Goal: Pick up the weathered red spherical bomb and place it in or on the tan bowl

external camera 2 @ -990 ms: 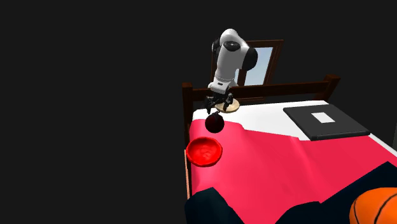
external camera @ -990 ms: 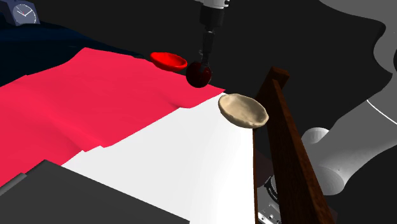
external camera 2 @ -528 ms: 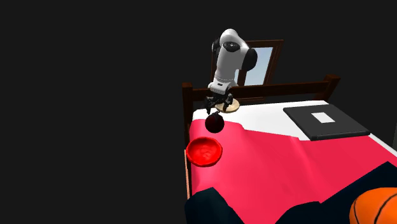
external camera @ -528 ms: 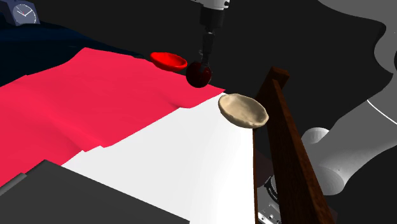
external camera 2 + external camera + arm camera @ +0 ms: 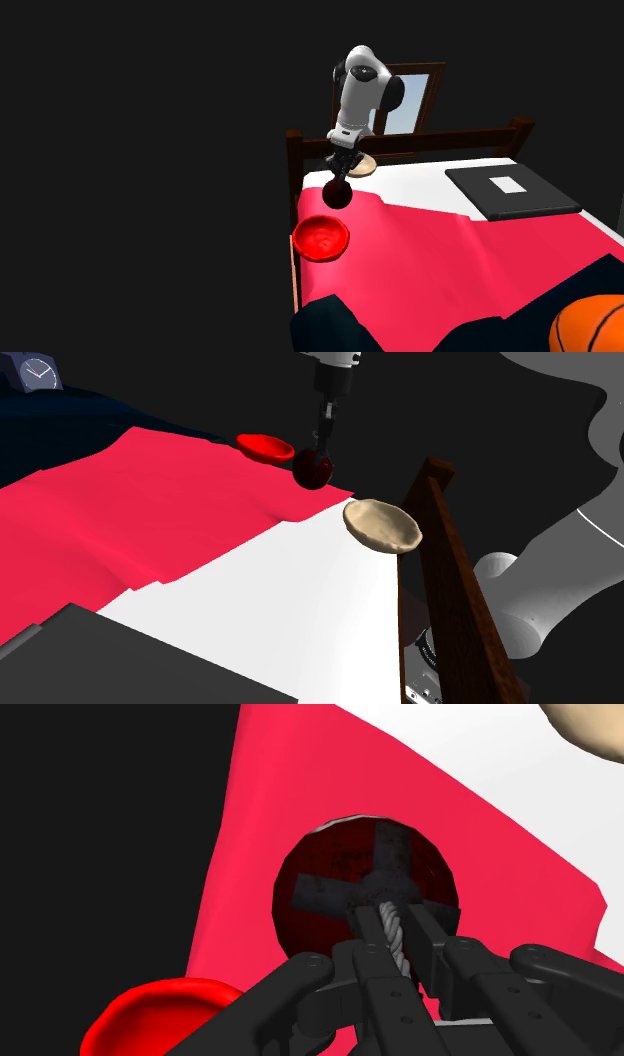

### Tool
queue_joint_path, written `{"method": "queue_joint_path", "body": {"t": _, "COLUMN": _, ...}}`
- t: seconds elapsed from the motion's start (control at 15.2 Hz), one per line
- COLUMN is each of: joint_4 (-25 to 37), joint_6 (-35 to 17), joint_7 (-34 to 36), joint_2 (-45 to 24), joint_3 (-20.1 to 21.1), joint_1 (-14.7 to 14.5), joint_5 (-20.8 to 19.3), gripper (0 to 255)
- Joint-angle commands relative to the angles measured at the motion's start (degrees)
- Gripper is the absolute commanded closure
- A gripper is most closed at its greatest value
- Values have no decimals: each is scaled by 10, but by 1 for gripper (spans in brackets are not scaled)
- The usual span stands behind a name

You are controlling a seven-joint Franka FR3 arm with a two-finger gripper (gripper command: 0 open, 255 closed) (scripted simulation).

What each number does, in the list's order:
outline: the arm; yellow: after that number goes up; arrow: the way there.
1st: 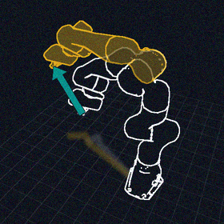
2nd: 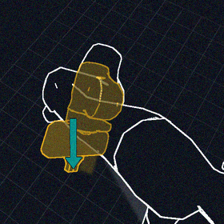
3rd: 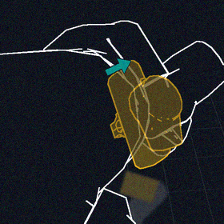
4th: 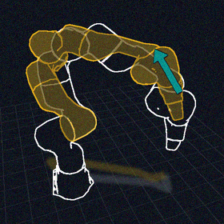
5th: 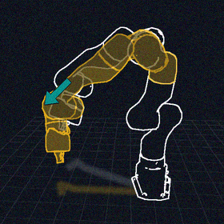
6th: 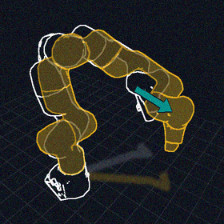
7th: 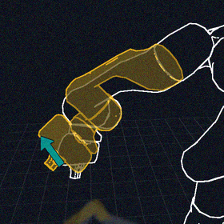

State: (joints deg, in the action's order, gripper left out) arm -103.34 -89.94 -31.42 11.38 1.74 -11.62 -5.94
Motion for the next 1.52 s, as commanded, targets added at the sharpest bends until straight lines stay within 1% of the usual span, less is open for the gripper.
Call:
{"method": "queue_joint_path", "body": {"t": 0.0, "joint_4": 0, "joint_6": 0, "joint_7": 0, "joint_2": 0, "joint_3": 0, "joint_1": 0, "joint_5": 0, "gripper": 255}}
{"method": "queue_joint_path", "body": {"t": 0.07, "joint_4": 0, "joint_6": 0, "joint_7": 0, "joint_2": 0, "joint_3": 0, "joint_1": 0, "joint_5": 0, "gripper": 255}}
{"method": "queue_joint_path", "body": {"t": 0.66, "joint_4": 93, "joint_6": 72, "joint_7": -6, "joint_2": -21, "joint_3": 1, "joint_1": 0, "joint_5": -1, "gripper": 255}}
{"method": "queue_joint_path", "body": {"t": 1.45, "joint_4": 249, "joint_6": 178, "joint_7": -15, "joint_2": -71, "joint_3": 4, "joint_1": -1, "joint_5": -5, "gripper": 255}}
